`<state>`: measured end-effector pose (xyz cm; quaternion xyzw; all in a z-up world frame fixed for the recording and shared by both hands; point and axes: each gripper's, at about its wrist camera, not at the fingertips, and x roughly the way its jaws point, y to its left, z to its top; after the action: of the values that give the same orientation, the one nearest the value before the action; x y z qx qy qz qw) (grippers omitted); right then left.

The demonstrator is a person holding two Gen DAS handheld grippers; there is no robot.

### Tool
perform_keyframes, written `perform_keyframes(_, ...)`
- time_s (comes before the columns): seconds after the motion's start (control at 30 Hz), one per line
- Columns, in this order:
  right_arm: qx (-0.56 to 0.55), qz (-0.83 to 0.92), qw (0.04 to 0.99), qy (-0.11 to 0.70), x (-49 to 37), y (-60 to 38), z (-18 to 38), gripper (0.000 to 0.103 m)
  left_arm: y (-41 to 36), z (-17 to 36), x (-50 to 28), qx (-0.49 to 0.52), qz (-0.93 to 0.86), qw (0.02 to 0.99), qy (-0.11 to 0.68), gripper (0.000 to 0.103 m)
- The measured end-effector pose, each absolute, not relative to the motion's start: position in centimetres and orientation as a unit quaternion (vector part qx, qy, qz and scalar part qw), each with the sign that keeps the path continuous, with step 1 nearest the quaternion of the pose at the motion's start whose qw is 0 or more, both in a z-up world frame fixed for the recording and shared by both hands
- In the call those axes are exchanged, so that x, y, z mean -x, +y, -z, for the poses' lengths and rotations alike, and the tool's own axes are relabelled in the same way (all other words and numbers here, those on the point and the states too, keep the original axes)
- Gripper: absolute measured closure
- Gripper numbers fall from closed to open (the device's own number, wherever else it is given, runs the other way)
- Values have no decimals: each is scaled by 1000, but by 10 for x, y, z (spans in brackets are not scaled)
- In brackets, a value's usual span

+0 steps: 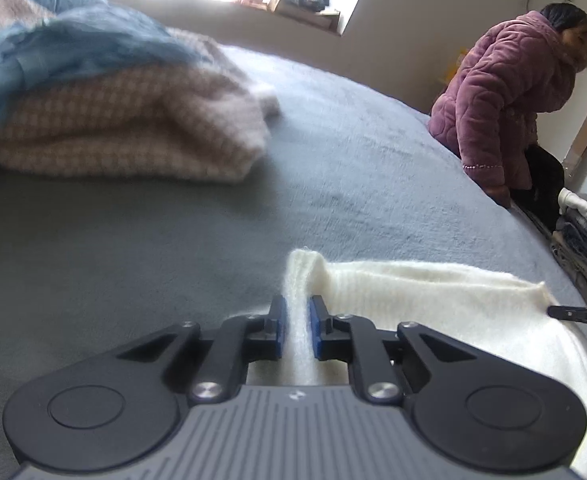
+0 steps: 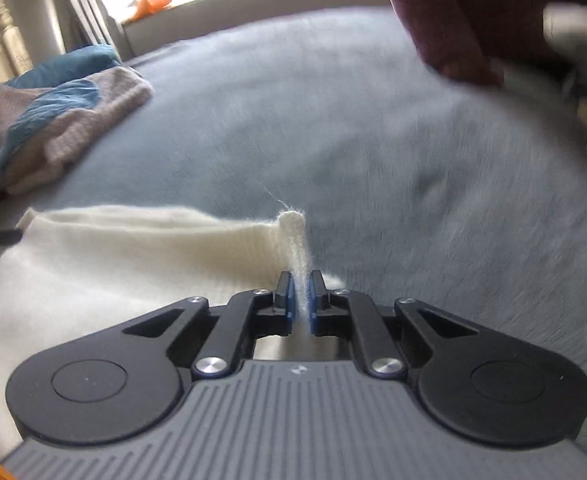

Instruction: Fold clothes

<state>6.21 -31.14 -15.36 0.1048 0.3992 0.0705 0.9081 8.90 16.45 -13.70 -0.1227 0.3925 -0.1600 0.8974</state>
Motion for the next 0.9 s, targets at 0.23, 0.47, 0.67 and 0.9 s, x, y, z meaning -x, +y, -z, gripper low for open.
perform_keyframes(0.23, -201, -47, 905, 373, -42, -338, 129, 67, 180, 115, -89, 128, 142, 906, 378, 47)
perform_keyframes(0.47, -62, -142, 929, 337, -22, -287, 82, 68, 169, 82, -56, 120, 181, 922, 321, 46)
perform_keyframes(0.67, 16, -171, 900, 402, -51, -244, 134, 70, 147, 83, -55, 103, 186, 910, 356, 49)
perform_keyframes(0.9, -33, -99, 935, 339, -57, -274, 92, 76, 141, 76, -63, 84, 134, 917, 367, 46)
